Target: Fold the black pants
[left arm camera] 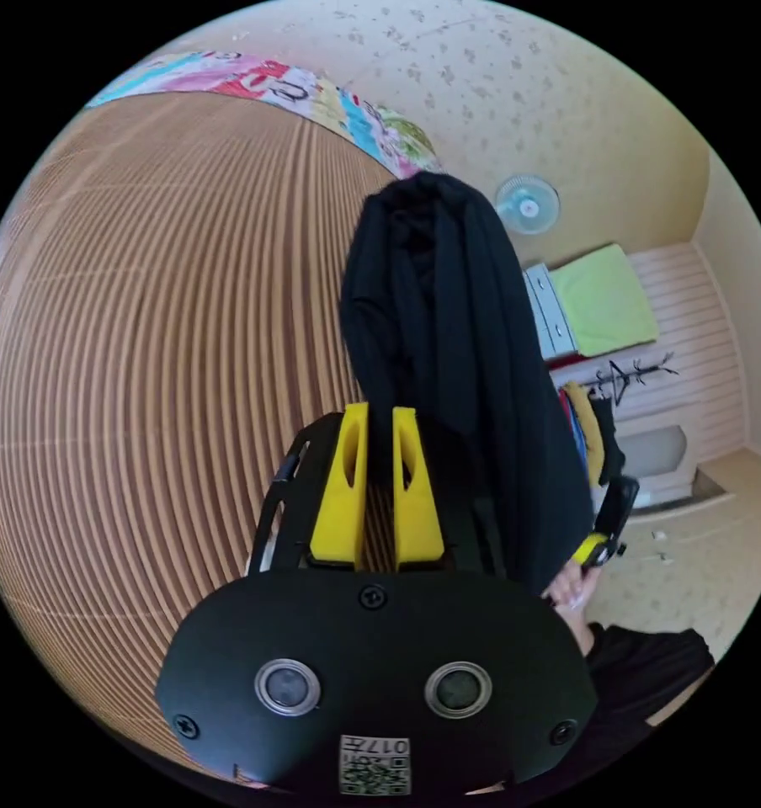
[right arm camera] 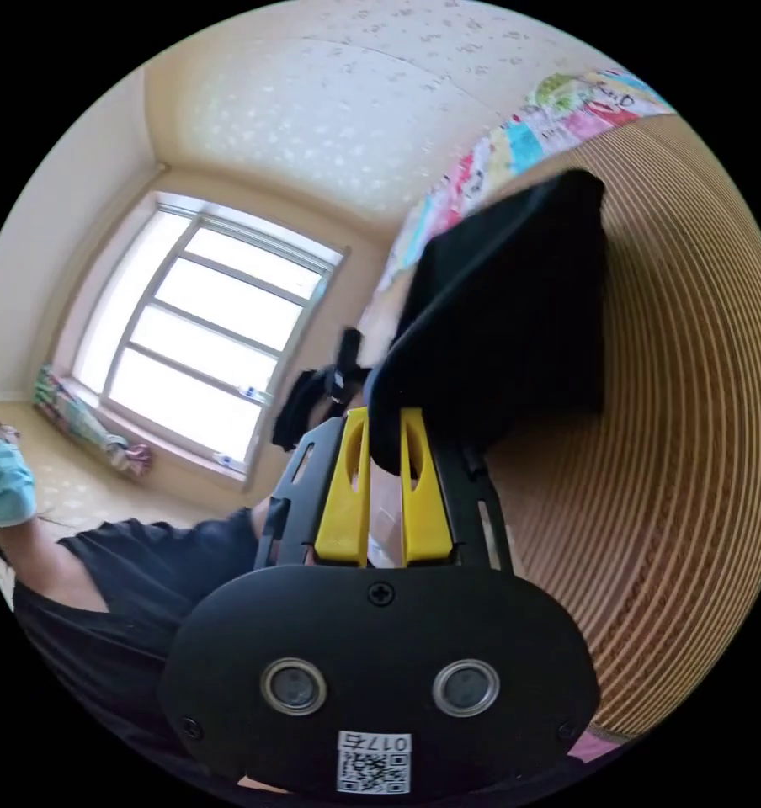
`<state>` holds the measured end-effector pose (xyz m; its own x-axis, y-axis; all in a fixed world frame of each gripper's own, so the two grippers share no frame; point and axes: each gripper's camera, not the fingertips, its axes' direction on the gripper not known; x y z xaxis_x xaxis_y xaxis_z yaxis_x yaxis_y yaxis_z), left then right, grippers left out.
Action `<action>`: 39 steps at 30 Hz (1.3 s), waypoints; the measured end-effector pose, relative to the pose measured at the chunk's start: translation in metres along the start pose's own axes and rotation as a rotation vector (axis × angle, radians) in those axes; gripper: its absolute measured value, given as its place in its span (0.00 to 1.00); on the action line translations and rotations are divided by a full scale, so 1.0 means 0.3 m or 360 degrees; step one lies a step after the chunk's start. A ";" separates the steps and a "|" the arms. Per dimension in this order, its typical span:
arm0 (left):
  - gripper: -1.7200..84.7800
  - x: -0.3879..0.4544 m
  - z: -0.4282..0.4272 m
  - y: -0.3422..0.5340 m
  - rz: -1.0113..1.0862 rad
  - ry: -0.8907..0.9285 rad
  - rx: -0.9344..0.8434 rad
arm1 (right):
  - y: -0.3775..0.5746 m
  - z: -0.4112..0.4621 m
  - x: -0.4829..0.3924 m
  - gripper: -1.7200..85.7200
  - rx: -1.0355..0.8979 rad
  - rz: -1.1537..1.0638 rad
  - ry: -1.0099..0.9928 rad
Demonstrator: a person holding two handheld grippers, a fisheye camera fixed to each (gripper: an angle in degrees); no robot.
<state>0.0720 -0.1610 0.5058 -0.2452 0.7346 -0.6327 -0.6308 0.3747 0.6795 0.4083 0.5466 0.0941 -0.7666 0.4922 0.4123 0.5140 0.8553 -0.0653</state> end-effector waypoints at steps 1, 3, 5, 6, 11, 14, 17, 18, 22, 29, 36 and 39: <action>0.08 0.005 -0.007 0.030 0.0020 0.0079 -0.0071 | -0.047 -0.075 -0.053 0.08 0.0068 -0.0048 -0.0125; 0.07 0.025 -0.020 0.109 0.0085 0.0172 -0.0143 | -0.138 -0.187 -0.128 0.07 0.0130 -0.0133 -0.0286; 0.07 0.056 -0.035 0.221 0.0150 0.0226 -0.0232 | -0.249 -0.335 -0.232 0.07 0.0211 -0.0270 -0.0330; 0.07 0.080 -0.054 0.310 0.0202 0.0265 -0.0272 | -0.271 -0.367 -0.254 0.07 0.0221 -0.0292 -0.0320; 0.08 0.076 -0.167 0.699 0.0179 0.0358 -0.0325 | -0.212 -0.520 -0.310 0.08 0.0125 -0.0423 -0.0416; 0.09 -0.011 -0.247 0.904 -0.0024 0.0470 -0.0228 | 0.087 -0.516 -0.213 0.09 -0.0037 -0.0443 -0.0627; 0.12 -0.085 -0.344 1.059 -0.0190 0.0525 -0.0119 | 0.449 -0.468 -0.065 0.09 -0.0230 -0.0171 -0.0613; 0.13 -0.094 -0.398 1.109 -0.0222 0.0579 -0.0027 | 0.517 -0.461 -0.039 0.09 -0.0254 -0.0102 -0.0579; 0.14 -0.022 -0.499 1.173 -0.0126 0.0812 0.0010 | 0.751 -0.519 0.082 0.09 -0.0104 0.0279 -0.0681; 0.19 0.172 -0.629 1.175 0.0286 0.0806 0.0117 | 0.417 -0.646 -0.263 0.09 -0.0166 -0.0188 -0.0471; 0.19 0.303 -0.821 0.975 0.0461 0.1045 0.0403 | 0.161 -0.696 -0.527 0.08 -0.0176 -0.0529 -0.0311; 0.18 0.458 -0.944 0.858 0.0676 0.0880 0.0438 | 0.072 -0.766 -0.601 0.09 -0.0075 -0.0656 -0.0272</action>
<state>-0.3325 -0.1238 0.4885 -0.8066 0.4830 -0.3406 -0.2106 0.3035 0.9292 0.6460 0.4389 0.2271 -0.9616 0.1346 0.2392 0.1659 0.9793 0.1162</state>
